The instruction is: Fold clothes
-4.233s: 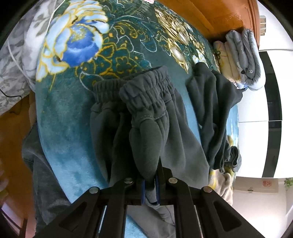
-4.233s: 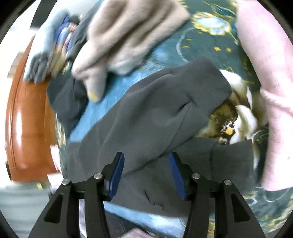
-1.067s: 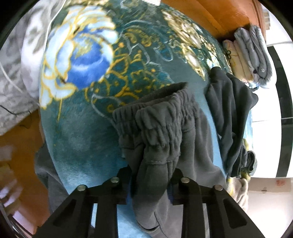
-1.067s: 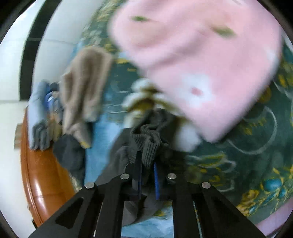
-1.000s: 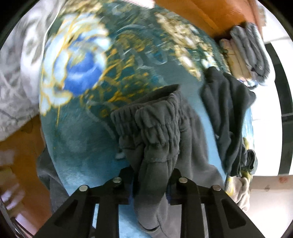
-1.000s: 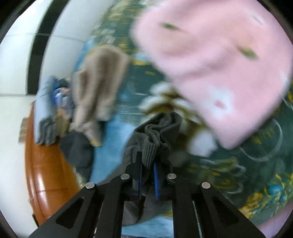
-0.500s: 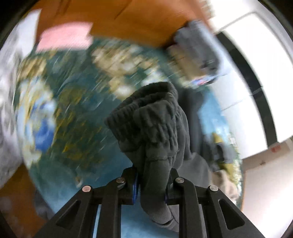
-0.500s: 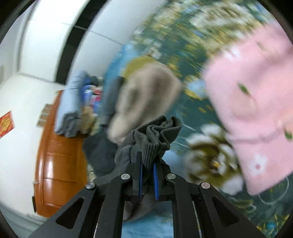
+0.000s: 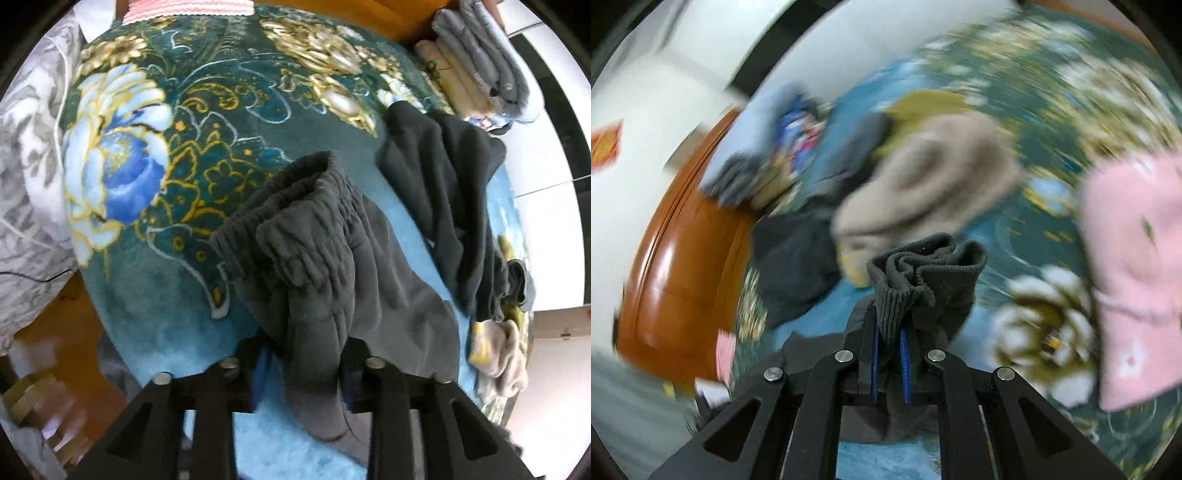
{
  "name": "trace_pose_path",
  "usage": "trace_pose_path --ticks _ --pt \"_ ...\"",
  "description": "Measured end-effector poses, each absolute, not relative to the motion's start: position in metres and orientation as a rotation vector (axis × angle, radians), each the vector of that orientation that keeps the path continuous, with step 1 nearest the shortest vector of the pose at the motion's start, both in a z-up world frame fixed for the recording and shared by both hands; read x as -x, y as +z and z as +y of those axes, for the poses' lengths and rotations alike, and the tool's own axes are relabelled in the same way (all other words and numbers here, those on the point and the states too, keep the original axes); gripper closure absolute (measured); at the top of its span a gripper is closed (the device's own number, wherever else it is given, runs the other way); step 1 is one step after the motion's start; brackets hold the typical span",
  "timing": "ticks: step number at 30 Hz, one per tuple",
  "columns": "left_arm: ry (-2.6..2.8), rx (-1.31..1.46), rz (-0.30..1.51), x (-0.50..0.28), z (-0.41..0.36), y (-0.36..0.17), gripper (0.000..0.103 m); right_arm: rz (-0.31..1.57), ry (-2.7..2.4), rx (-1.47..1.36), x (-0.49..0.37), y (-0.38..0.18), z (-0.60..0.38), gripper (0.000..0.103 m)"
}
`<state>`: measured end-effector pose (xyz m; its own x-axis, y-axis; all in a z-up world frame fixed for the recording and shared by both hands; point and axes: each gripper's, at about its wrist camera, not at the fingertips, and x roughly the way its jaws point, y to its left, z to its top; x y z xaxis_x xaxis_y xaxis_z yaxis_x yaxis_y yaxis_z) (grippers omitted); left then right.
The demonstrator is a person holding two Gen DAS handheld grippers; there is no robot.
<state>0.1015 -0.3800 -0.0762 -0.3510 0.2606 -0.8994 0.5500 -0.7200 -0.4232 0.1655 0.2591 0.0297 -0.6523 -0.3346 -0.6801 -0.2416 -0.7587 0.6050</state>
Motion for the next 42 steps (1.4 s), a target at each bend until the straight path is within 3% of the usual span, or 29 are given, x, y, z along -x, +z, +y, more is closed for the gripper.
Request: trace_pose_path --ticks 2,11,18,21,23,27,31,42 --pt "-2.165 -1.651 1.076 -0.107 -0.385 -0.073 0.051 -0.933 -2.565 -1.272 -0.152 0.04 0.224 0.093" --pt "-2.193 -1.427 1.226 -0.154 -0.406 -0.034 0.051 -0.582 -2.319 -1.401 -0.087 0.001 0.077 0.093" --pt "-2.358 -1.501 1.239 -0.148 -0.365 -0.01 0.05 -0.418 -2.165 -1.6 -0.062 -0.059 -0.008 0.093" --pt "-2.374 -1.584 1.212 -0.136 -0.339 -0.019 0.049 -0.348 -2.121 -1.67 -0.067 -0.078 -0.026 0.087" --pt "-2.374 -1.644 1.198 -0.132 -0.323 -0.024 0.048 -0.328 -2.088 -1.662 -0.074 -0.08 -0.029 0.078" --pt "-2.366 -1.743 1.188 -0.122 -0.292 -0.038 0.048 -0.35 -2.065 -1.555 -0.081 -0.059 -0.015 0.076" --pt "-2.384 -1.844 1.181 -0.112 -0.257 -0.051 0.04 -0.463 -2.138 -1.442 -0.079 -0.035 0.034 0.06" --pt "-2.331 -2.08 1.087 -0.085 -0.169 -0.095 0.035 -0.752 -2.211 -1.612 -0.097 -0.067 0.142 0.059"
